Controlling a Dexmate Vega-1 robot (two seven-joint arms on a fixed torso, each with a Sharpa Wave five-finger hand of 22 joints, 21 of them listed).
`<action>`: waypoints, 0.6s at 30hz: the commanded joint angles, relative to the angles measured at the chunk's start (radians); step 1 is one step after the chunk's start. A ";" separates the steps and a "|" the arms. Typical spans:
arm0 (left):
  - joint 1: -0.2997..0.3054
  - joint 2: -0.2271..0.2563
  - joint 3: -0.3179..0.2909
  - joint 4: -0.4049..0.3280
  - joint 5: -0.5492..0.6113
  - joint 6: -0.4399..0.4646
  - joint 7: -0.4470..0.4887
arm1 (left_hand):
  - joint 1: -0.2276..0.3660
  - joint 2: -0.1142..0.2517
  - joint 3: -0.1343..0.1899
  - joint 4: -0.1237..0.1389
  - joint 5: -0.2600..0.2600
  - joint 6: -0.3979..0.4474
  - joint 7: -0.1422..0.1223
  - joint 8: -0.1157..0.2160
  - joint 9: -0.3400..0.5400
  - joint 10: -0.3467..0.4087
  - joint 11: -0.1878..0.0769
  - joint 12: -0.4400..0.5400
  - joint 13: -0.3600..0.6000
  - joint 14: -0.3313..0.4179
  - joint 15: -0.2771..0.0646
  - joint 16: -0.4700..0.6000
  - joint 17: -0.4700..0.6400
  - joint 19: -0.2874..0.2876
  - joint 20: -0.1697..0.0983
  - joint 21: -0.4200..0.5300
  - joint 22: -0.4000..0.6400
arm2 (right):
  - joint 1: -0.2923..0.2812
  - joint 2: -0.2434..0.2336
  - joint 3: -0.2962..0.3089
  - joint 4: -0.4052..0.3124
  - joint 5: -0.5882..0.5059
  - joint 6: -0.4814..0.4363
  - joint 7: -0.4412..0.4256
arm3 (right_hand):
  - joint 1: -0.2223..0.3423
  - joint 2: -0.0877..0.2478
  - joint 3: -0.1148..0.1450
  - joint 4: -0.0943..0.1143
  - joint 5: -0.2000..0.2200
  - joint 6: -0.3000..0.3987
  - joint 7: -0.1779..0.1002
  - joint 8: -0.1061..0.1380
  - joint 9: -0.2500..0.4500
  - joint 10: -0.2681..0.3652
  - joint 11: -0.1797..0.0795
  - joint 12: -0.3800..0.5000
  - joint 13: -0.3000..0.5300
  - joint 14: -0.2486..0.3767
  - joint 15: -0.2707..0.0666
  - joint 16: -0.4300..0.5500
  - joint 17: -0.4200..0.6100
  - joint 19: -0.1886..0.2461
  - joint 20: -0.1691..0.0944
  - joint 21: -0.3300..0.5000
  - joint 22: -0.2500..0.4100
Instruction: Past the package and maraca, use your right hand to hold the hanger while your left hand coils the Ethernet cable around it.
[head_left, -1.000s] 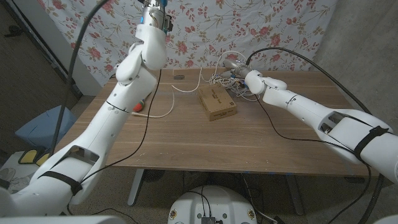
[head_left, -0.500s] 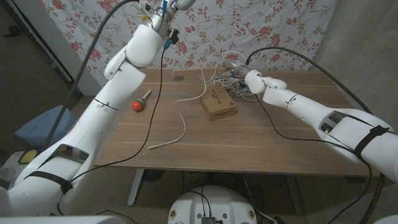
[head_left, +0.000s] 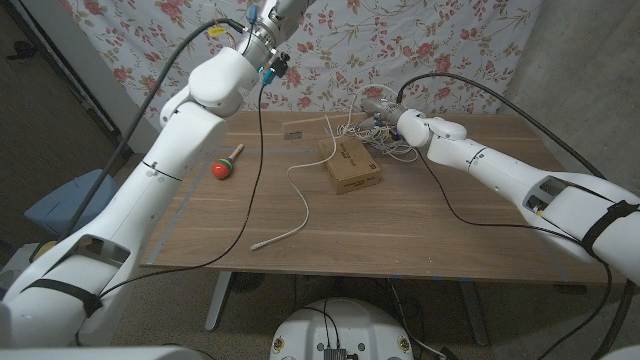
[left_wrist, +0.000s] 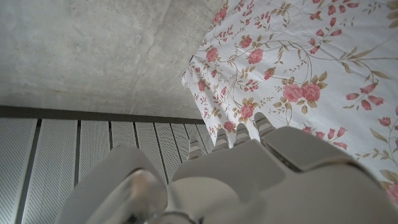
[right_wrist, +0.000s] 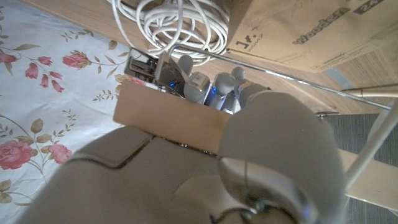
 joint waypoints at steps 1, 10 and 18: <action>0.023 0.034 0.003 -0.014 -0.288 0.004 0.004 | -0.005 0.006 -0.008 0.002 0.006 -0.007 0.006 0.001 0.002 -0.003 0.010 -0.001 0.003 -0.040 -0.009 0.000 0.001 -0.064 0.001 -0.001 0.005 | 0.088 -0.010 -0.076 -0.030 -0.085 -0.145 0.347 | -0.086 0.093 -0.003 0.008 0.009 0.006 0.001 0.006 0.003 -0.017 -0.002 -0.008 0.001 -0.011 -0.084 -0.004 0.003 -0.007 -0.089 -0.008 0.000; 0.044 0.051 -0.004 -0.029 -0.297 0.007 0.019 | -0.005 0.008 -0.011 -0.001 0.008 -0.013 0.019 0.002 0.002 -0.015 0.021 -0.006 0.004 -0.049 -0.010 -0.001 0.001 -0.068 0.001 -0.005 0.006 | 0.162 0.029 -0.133 0.035 -0.116 -0.194 0.516 | -0.093 0.091 -0.009 0.012 0.017 -0.004 -0.006 0.001 0.006 -0.032 -0.004 -0.041 -0.040 -0.026 -0.085 -0.010 0.002 -0.011 -0.095 -0.025 -0.002; 0.047 0.059 -0.005 -0.035 -0.308 0.015 0.022 | -0.006 0.010 -0.012 -0.002 0.009 -0.021 0.024 0.000 0.002 -0.021 0.025 -0.009 0.005 -0.054 -0.010 -0.001 0.002 -0.070 0.001 -0.007 0.006 | 0.216 0.070 -0.189 0.102 -0.145 -0.222 0.618 | -0.096 0.089 -0.017 0.011 0.026 -0.012 -0.012 -0.008 0.006 -0.049 0.001 -0.068 -0.072 -0.041 -0.085 -0.017 0.001 -0.017 -0.097 -0.045 -0.003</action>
